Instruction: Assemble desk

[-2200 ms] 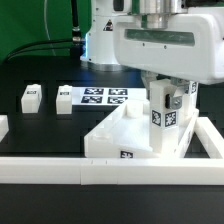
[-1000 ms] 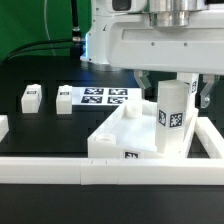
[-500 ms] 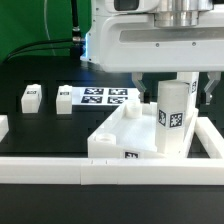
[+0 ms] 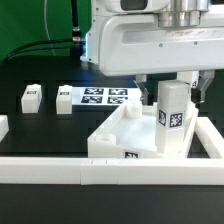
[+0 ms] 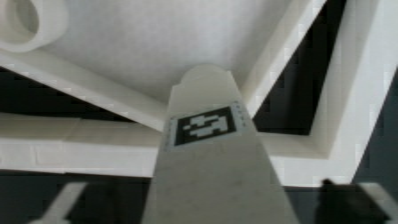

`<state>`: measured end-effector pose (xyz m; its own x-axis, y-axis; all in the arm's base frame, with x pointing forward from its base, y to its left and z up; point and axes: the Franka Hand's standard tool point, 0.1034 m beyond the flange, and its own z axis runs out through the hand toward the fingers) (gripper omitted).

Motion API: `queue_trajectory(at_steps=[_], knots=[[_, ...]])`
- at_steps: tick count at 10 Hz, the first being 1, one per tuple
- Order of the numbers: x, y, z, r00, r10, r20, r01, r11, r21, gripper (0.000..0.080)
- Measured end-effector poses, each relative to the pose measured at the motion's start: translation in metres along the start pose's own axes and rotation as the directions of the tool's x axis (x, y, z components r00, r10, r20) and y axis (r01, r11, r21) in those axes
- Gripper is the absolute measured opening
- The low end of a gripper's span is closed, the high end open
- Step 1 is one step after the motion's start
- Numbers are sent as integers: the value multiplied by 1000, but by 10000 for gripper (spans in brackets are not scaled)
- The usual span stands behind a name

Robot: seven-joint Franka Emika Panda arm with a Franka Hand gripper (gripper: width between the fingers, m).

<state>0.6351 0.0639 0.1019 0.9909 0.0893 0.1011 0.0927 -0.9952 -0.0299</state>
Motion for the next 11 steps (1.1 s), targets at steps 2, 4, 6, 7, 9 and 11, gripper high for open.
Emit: queue_trajectory(at_steps=[2, 4, 6, 7, 9, 11], knots=[[0, 0, 0, 1000, 2, -1, -2, 1000, 0, 285], [0, 0, 0, 1000, 29, -1, -29, 1000, 1, 286], [1, 1, 0, 986, 167, -3, -167, 986, 4, 286], [1, 0, 0, 964, 268, -2, -267, 964, 5, 286], [0, -4, 0, 852, 524, 2, -524, 852, 0, 286], [-1, -1, 0, 746, 665, 7, -665, 746, -5, 289]])
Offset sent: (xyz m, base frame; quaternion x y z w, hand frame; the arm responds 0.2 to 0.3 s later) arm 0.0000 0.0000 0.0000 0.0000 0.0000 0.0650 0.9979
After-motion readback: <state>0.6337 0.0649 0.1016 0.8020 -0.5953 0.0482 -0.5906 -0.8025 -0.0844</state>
